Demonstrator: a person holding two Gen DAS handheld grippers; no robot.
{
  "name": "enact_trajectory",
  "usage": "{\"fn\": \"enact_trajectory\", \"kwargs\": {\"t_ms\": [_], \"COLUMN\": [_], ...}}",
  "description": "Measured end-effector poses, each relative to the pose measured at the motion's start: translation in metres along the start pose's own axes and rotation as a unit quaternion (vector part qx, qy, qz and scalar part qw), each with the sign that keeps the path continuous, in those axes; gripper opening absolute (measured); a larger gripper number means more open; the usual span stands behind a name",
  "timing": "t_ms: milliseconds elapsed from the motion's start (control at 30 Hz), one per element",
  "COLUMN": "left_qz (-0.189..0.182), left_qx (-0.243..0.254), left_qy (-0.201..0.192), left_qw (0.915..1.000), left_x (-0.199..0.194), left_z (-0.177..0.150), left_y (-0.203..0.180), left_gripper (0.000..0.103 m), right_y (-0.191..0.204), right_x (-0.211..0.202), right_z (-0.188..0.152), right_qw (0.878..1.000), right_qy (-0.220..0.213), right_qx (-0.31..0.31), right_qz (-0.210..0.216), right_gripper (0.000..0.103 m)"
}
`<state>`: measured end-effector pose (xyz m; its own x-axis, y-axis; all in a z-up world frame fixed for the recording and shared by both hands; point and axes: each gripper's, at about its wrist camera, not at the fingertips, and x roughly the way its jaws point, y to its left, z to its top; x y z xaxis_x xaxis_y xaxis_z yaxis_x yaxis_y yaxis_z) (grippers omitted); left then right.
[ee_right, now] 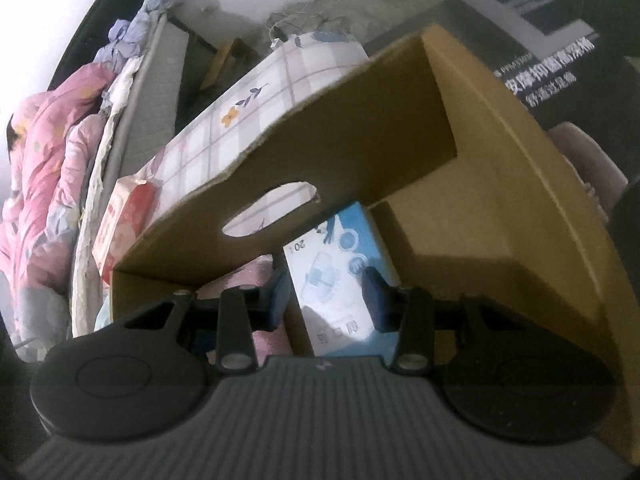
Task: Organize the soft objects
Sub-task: 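Carry the blue mask box with the right gripper into the cardboard box, then release the mask box and move the right gripper back to the bed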
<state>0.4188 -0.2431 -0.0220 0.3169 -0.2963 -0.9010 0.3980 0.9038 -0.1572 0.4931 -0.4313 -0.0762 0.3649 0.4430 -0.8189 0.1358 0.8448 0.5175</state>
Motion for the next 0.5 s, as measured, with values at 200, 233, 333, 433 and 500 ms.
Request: {"fn": "enact_trajectory", "kwargs": {"t_ms": [200, 233, 333, 433, 500], "left_qz": [0.013, 0.015, 0.029, 0.046, 0.053], "left_qx": [0.017, 0.019, 0.018, 0.011, 0.007], "left_qy": [-0.017, -0.022, -0.038, -0.056, -0.067], "left_qw": [0.9996, 0.9995, 0.9987, 0.9973, 0.9963], "left_x": [-0.04, -0.05, -0.08, -0.113, -0.131], "left_z": [-0.008, -0.011, -0.022, -0.034, -0.042], "left_y": [0.003, 0.006, 0.018, 0.036, 0.047], "left_gripper": [0.075, 0.077, 0.079, 0.082, 0.084], "right_y": [-0.005, -0.006, -0.004, -0.003, -0.006], "right_x": [-0.013, -0.011, 0.002, 0.024, 0.037], "right_z": [-0.006, -0.007, -0.008, -0.007, -0.009], "right_qw": [0.999, 0.999, 0.998, 0.998, 0.998], "right_qy": [-0.033, -0.035, -0.04, -0.032, -0.015], "right_qx": [0.011, 0.016, 0.014, 0.009, 0.02], "right_qz": [-0.023, -0.026, -0.044, -0.061, -0.06], "right_gripper": [0.04, 0.04, 0.041, 0.041, 0.041]}}
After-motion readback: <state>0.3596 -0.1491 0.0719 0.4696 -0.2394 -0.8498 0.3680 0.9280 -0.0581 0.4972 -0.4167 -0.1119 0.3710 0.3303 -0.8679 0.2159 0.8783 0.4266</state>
